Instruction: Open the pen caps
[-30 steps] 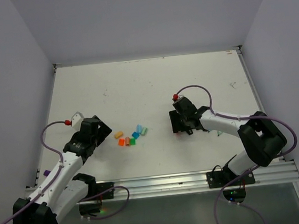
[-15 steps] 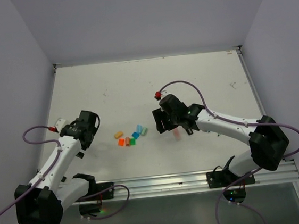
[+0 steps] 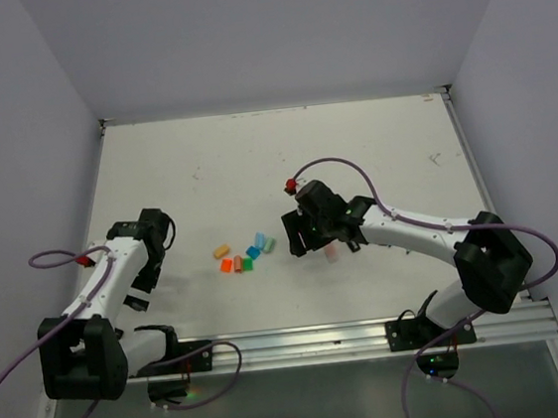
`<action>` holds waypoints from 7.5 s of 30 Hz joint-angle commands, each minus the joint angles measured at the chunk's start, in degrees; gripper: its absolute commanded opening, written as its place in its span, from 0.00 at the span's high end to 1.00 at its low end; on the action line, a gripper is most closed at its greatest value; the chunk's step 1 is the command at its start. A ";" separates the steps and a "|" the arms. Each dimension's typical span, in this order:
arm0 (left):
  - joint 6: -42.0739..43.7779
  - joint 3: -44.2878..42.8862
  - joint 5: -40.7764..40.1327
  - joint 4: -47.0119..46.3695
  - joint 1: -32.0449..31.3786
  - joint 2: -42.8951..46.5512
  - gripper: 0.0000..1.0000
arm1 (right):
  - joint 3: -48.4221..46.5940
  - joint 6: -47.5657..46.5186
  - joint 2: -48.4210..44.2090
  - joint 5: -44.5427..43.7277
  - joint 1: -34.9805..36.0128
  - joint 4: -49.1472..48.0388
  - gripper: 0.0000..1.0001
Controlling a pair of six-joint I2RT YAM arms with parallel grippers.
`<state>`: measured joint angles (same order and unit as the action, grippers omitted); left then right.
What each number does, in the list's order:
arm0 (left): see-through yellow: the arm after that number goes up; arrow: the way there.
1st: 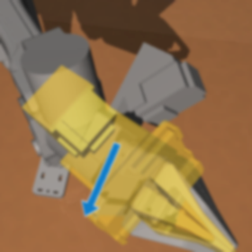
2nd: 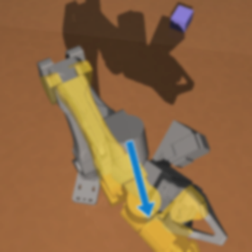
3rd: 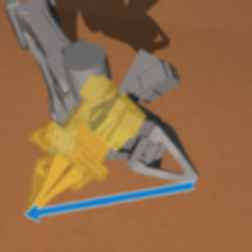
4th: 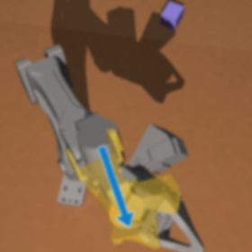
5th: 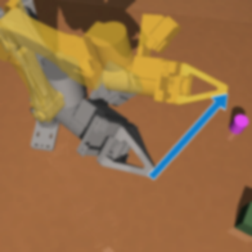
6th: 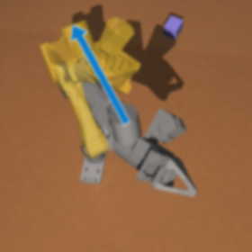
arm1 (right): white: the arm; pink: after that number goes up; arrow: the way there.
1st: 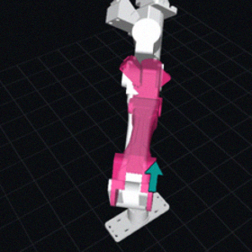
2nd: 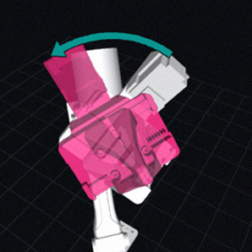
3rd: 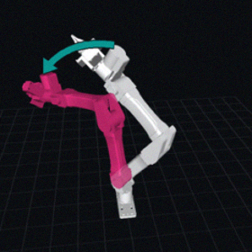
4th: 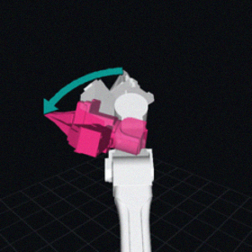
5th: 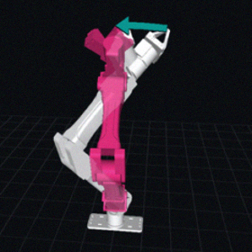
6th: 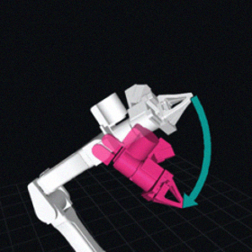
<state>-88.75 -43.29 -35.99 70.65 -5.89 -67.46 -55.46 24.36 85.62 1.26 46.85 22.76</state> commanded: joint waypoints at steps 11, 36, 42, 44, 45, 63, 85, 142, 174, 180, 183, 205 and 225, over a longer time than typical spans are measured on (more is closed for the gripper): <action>-1.77 5.06 -1.89 -3.07 13.36 1.37 0.00 | 2.38 -0.54 -2.92 4.37 0.52 -2.99 0.38; 13.16 10.32 -5.32 -22.03 33.22 1.72 0.00 | 3.17 -0.89 -3.10 5.25 2.98 -1.76 0.38; 17.12 12.44 -4.54 -28.55 34.37 1.02 0.00 | 3.96 -0.80 -2.40 5.95 3.51 -2.99 0.38; 18.88 12.53 -3.92 -29.96 34.37 1.28 0.00 | 4.13 -0.80 -1.87 5.95 3.51 -3.08 0.38; 18.88 12.44 -3.83 -29.87 34.45 1.45 0.00 | 4.31 -0.80 -1.43 5.95 3.60 -3.34 0.38; 17.73 10.42 -6.20 -26.18 37.88 -2.15 0.00 | 5.72 -0.80 -2.30 6.39 4.12 -4.39 0.38; 17.47 14.01 -6.03 -32.32 41.05 -2.77 0.07 | 5.37 -0.72 -4.85 6.04 4.39 -1.94 0.38; 35.14 12.18 5.50 -43.51 36.40 -1.89 1.00 | 8.80 0.25 -16.29 3.75 3.33 -5.80 0.39; 18.10 -0.65 -0.39 -58.95 -40.76 2.43 1.00 | 10.80 14.92 -8.71 17.21 3.60 -32.33 0.40; 8.27 -3.73 -8.91 -54.50 -51.32 -2.85 1.00 | 17.30 16.86 -14.59 9.91 3.60 -36.29 0.42; 4.74 -3.91 -10.68 -53.17 -54.48 -3.90 1.00 | 18.81 17.47 -16.45 6.93 3.51 -35.60 0.43; -7.05 -6.37 -15.25 -51.76 -64.60 -9.09 1.00 | 23.56 14.31 -16.72 0.94 3.42 -43.24 0.68; 11.57 3.56 -14.83 -53.86 -58.11 12.00 0.06 | 24.18 11.77 -21.90 6.30 3.42 -37.80 1.00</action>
<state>-82.78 -41.23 -49.69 15.44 -66.50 -56.53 -30.74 37.89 65.82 7.01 50.30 -16.21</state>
